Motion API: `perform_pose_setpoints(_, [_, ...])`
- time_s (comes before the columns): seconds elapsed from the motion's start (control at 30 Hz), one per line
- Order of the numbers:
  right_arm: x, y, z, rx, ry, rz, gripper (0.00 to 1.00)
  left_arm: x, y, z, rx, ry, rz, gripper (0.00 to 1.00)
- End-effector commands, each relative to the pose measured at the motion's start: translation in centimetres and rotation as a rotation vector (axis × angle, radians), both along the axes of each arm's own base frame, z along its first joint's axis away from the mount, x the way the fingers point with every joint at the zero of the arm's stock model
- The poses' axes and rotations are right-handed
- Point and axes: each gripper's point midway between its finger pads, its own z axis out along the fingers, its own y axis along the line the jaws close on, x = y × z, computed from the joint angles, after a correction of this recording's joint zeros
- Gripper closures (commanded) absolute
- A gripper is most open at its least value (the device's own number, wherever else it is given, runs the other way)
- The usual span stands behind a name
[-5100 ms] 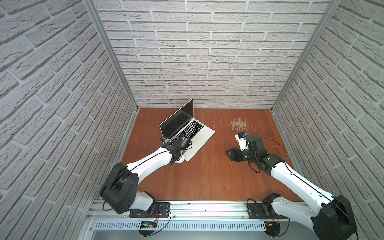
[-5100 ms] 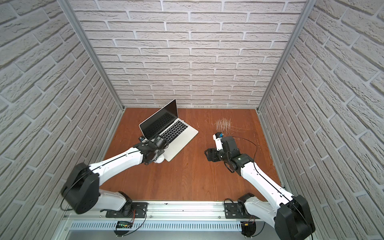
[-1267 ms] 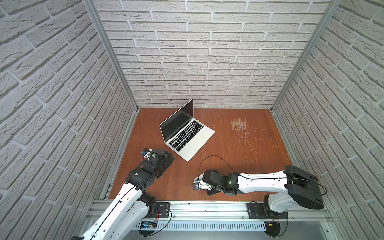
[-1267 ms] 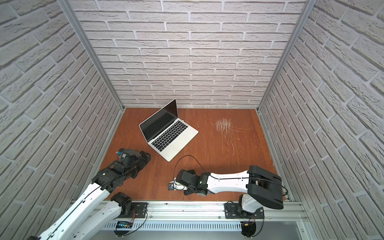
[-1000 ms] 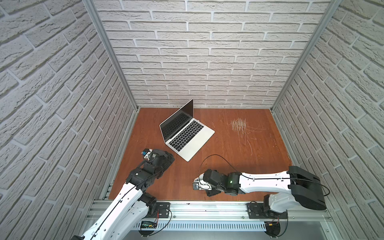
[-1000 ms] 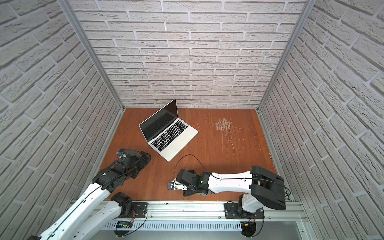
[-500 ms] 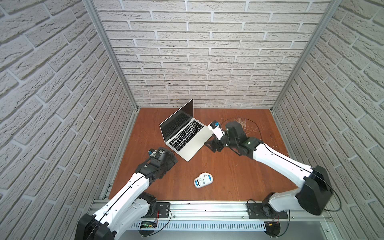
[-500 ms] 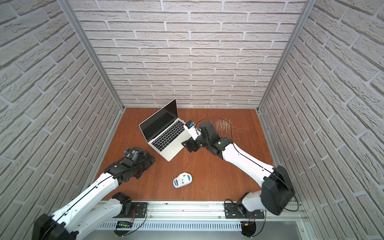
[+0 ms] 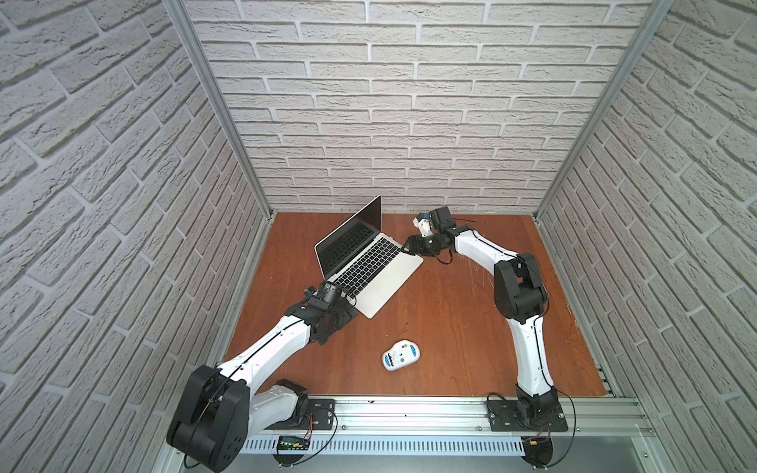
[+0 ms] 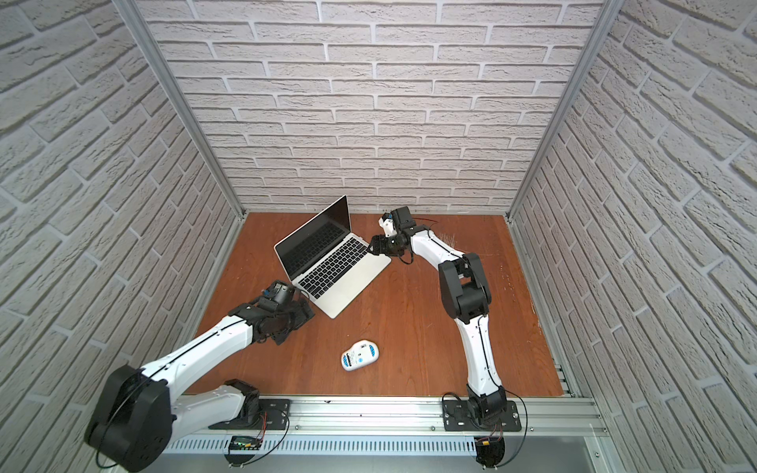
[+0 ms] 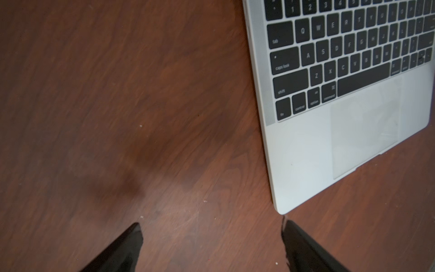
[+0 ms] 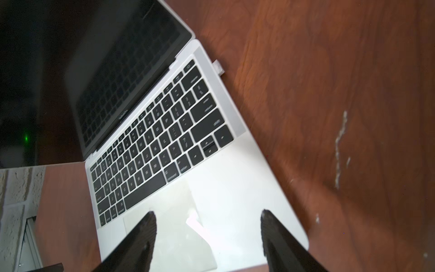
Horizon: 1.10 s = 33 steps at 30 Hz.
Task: Remove the wireless mouse receiver from the laptop
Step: Adjust the laptop at the center of the board.
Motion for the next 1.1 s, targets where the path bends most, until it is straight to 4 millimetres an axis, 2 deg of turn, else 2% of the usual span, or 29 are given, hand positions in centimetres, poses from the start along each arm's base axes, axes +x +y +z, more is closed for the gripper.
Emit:
perform_pose_setpoints(0.0, [0.3, 0.2, -0.5, 0.042, 0.093, 0.002, 0.29, 1.6, -0.3, 0.6, -0.002, -0.037, -0.036, 0.07])
perform_pose_setpoints(0.23, [0.8, 0.6, -2.8, 0.042, 0.139, -0.015, 0.31, 3.0, -0.3, -0.4, -0.021, -0.017, -0.03, 0.08])
perform_pose_setpoints(0.43, [-1.3, 1.0, -4.1, 0.008, 0.191, 0.033, 0.32, 4.2, 0.2, -1.7, -0.029, 0.009, -0.019, 0.1])
perform_pose_setpoints(0.6, [-4.6, 0.9, -3.1, -0.029, 0.2, 0.04, 0.32, 5.7, 0.6, -2.3, -0.049, 0.007, -0.007, 0.17])
perform_pose_setpoints(0.8, [-10.1, 0.8, -2.6, -0.034, 0.19, 0.035, 0.32, 7.5, -0.3, -3.9, -0.075, 0.025, -0.028, 0.21])
perform_pose_setpoints(0.93, [-13.9, 1.1, -3.0, -0.035, 0.193, 0.05, 0.32, 7.7, -0.5, -5.7, -0.074, 0.067, -0.044, 0.23])
perform_pose_setpoints(1.07, [-17.1, 1.4, -2.4, -0.037, 0.176, 0.062, 0.32, 7.7, -1.1, -6.5, -0.088, 0.077, -0.074, 0.25])
